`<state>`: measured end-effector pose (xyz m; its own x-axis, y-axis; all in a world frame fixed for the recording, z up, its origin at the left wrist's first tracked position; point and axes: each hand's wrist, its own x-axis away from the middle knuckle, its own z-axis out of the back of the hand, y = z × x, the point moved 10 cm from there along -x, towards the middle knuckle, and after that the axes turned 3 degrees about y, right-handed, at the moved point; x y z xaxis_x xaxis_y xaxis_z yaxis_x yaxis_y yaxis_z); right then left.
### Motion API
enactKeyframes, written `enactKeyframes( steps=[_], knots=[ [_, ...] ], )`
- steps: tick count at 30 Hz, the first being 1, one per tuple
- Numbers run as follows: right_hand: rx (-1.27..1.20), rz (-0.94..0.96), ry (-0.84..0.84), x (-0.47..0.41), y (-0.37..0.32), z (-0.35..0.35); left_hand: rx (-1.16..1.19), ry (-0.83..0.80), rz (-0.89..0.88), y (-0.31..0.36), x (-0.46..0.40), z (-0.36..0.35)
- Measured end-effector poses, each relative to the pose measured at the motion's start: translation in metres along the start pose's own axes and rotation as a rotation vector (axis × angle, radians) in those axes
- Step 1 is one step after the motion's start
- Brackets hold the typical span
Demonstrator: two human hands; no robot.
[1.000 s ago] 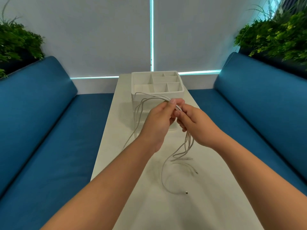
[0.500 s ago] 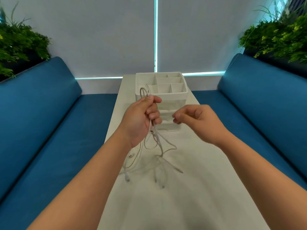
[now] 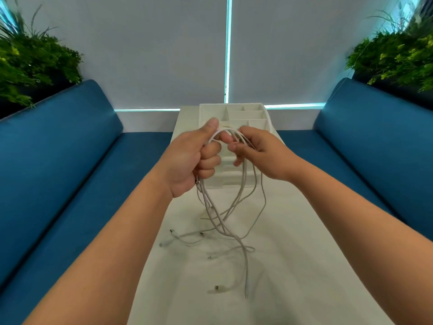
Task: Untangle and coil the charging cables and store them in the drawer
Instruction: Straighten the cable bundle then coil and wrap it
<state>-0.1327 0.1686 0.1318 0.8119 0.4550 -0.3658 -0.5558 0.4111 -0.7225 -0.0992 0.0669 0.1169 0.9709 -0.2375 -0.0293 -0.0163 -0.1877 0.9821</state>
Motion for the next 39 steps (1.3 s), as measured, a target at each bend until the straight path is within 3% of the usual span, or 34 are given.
enactKeyframes(
  steps=[4, 10, 13, 16, 19, 22, 24, 28, 32, 35, 39],
  knots=[
    [-0.084, -0.108, 0.027, 0.008, 0.021, 0.003, 0.115, 0.043, -0.043, 0.001, -0.001, 0.011],
    [0.264, 0.030, 0.220, 0.007, 0.006, 0.034, 0.349, 0.095, -0.117, -0.001, -0.003, 0.019],
    [0.355, -0.106, 0.064, 0.010, 0.039, 0.016, 0.510, 0.142, -0.160, -0.003, -0.003, 0.034],
    [0.268, -0.291, -0.018, 0.025, 0.083, -0.002, 0.544, 0.199, -0.141, -0.019, -0.002, 0.048],
    [0.056, -0.332, 0.187, 0.030, 0.090, 0.009, 0.541, 0.235, -0.105, -0.038, -0.001, 0.054],
    [0.112, -0.236, 0.383, 0.029, 0.074, 0.035, 0.555, 0.255, -0.096, -0.043, -0.001, 0.056],
    [0.184, -0.236, 0.338, 0.028, 0.076, 0.036, 0.565, 0.258, -0.104, -0.041, -0.003, 0.056],
    [0.235, -0.392, 0.044, 0.039, 0.108, -0.003, 0.504, 0.237, -0.113, -0.037, -0.008, 0.043],
    [0.246, -0.427, 0.046, 0.042, 0.106, -0.010, 0.507, 0.178, -0.109, -0.044, -0.012, 0.025],
    [0.303, -0.366, 0.145, 0.033, 0.073, 0.005, 0.540, 0.108, -0.120, -0.044, -0.017, 0.014],
    [0.335, -0.143, 0.323, 0.026, 0.007, 0.018, 0.600, 0.068, -0.119, -0.039, -0.021, 0.002]
  ],
)
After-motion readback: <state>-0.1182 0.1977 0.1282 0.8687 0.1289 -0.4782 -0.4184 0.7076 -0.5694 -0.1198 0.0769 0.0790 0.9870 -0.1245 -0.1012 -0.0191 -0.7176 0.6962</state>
